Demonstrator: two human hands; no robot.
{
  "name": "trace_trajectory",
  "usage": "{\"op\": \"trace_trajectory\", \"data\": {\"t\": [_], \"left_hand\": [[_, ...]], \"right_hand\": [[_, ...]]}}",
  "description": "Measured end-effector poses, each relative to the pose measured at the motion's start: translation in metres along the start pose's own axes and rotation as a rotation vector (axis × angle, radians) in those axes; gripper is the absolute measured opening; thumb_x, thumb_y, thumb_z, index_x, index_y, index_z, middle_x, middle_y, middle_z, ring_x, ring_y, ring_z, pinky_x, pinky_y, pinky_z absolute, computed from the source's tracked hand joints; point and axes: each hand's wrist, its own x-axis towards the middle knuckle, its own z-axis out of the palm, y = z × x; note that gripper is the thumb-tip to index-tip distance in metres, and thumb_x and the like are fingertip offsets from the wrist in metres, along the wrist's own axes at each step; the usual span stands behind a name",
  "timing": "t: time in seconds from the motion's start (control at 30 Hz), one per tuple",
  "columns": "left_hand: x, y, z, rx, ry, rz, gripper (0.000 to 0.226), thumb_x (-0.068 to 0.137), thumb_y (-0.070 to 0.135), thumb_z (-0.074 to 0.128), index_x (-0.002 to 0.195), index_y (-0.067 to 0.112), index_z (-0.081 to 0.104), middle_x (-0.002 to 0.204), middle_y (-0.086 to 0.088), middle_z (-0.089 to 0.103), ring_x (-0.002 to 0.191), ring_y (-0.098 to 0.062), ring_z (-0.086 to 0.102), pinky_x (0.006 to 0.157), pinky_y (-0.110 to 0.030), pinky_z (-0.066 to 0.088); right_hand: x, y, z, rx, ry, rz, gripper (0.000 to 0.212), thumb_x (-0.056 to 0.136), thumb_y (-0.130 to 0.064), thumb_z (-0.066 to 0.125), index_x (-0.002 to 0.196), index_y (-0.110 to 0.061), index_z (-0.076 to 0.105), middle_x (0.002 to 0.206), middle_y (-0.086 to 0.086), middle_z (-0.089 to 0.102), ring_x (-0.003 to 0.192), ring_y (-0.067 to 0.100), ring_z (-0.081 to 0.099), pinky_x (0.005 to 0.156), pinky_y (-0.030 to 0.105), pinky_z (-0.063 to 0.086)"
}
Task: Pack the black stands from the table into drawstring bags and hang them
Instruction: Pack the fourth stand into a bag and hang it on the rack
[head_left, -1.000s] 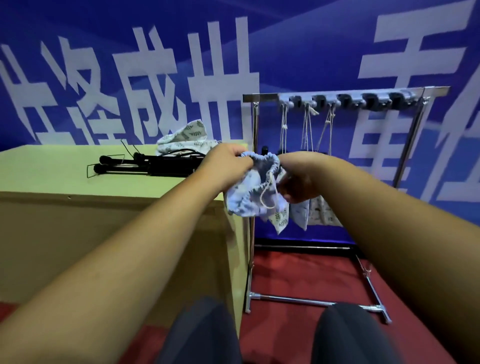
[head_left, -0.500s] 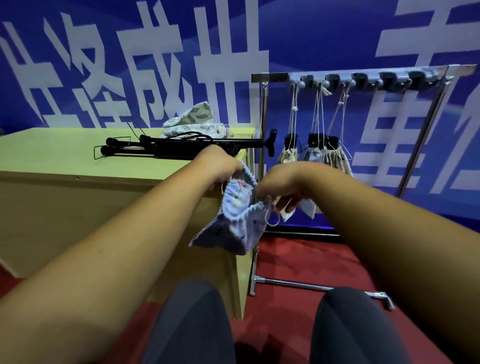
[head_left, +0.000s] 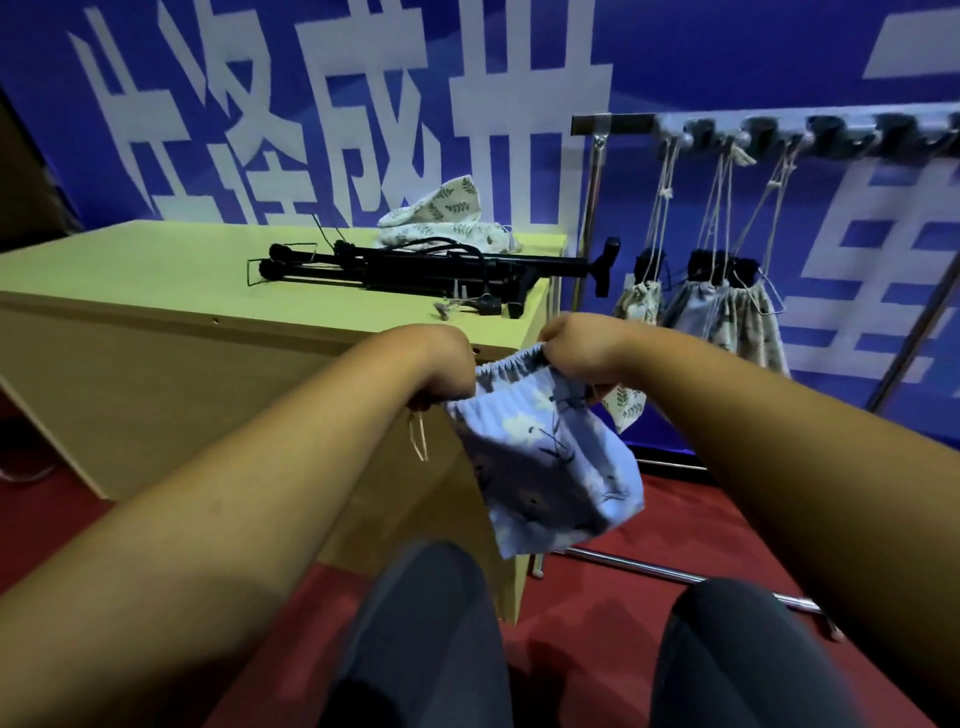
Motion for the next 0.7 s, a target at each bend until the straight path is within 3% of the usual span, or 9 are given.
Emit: {"op": "trace_trajectory", "data": {"t": [0.07,0.17,0.3,0.37,0.43,0.53,0.63,0.7], "left_hand": [[-0.001,-0.007,-0.001,0.057,-0.019,-0.001,0.026,0.100,0.014,0.058,0.113,0.000,0.075,0.075,-0.014,0.058,0.050,-0.027,0.046,0.043,-0.023,0.038],[0.003,-0.025,-0.004,-0.043,-0.069,0.073,0.039,0.104,0.039,0.066,0.116,0.003,0.073,0.065,-0.008,0.053,0.043,-0.021,0.037,0.041,-0.021,0.029],[0.008,-0.051,-0.009,-0.235,-0.145,0.124,0.047,0.102,0.049,0.066,0.107,0.002,0.066,0.055,-0.006,0.053,0.041,-0.017,0.032,0.044,-0.020,0.027],[0.011,-0.061,-0.010,-0.296,-0.101,0.147,0.043,0.102,0.050,0.066,0.094,0.009,0.059,0.054,-0.004,0.048,0.044,-0.018,0.032,0.045,-0.022,0.028],[0.016,-0.068,-0.008,-0.359,-0.044,0.159,0.045,0.102,0.051,0.064,0.094,0.007,0.057,0.061,-0.007,0.045,0.050,-0.020,0.035,0.047,-0.023,0.029],[0.025,-0.076,-0.001,-0.400,0.026,0.169,0.043,0.105,0.047,0.061,0.108,0.004,0.063,0.066,-0.007,0.042,0.054,-0.021,0.037,0.046,-0.022,0.029],[0.035,-0.082,0.005,-0.466,0.056,0.197,0.040,0.103,0.049,0.063,0.090,0.012,0.060,0.066,-0.008,0.042,0.056,-0.021,0.036,0.048,-0.025,0.026],[0.045,-0.083,0.007,-0.506,0.106,0.208,0.042,0.101,0.051,0.065,0.087,0.012,0.063,0.070,-0.007,0.053,0.053,-0.019,0.041,0.047,-0.024,0.028]], "right_hand": [[0.001,-0.003,0.002,-0.020,0.000,0.013,0.017,0.101,-0.004,0.053,0.099,0.003,0.067,0.090,0.026,0.071,0.068,0.035,0.072,0.068,0.051,0.065],[0.007,-0.005,0.003,-0.070,-0.033,-0.015,0.023,0.101,-0.005,0.050,0.106,0.004,0.071,0.099,0.031,0.073,0.070,0.036,0.075,0.066,0.051,0.067],[0.012,-0.008,0.003,-0.064,-0.013,-0.092,0.041,0.094,-0.004,0.050,0.124,-0.022,0.072,0.110,0.010,0.072,0.088,0.028,0.073,0.065,0.038,0.063],[0.019,-0.012,0.004,-0.034,-0.028,-0.115,0.039,0.096,-0.008,0.052,0.125,-0.022,0.073,0.102,0.006,0.073,0.083,0.025,0.072,0.065,0.037,0.061],[0.024,-0.018,0.005,0.014,-0.027,-0.125,0.031,0.097,-0.012,0.055,0.121,-0.019,0.074,0.093,0.004,0.073,0.076,0.026,0.071,0.066,0.040,0.062],[0.041,-0.026,0.008,0.090,0.092,-0.110,0.021,0.099,-0.020,0.060,0.108,-0.016,0.079,0.088,0.007,0.075,0.073,0.027,0.072,0.065,0.039,0.063],[0.058,-0.036,0.007,0.133,0.257,-0.093,0.024,0.097,-0.028,0.059,0.091,-0.018,0.080,0.080,0.003,0.078,0.076,0.028,0.076,0.068,0.048,0.067],[0.071,-0.045,0.006,0.091,0.349,-0.112,0.024,0.097,-0.027,0.054,0.094,-0.022,0.077,0.088,-0.002,0.077,0.081,0.024,0.075,0.075,0.049,0.066]]}}
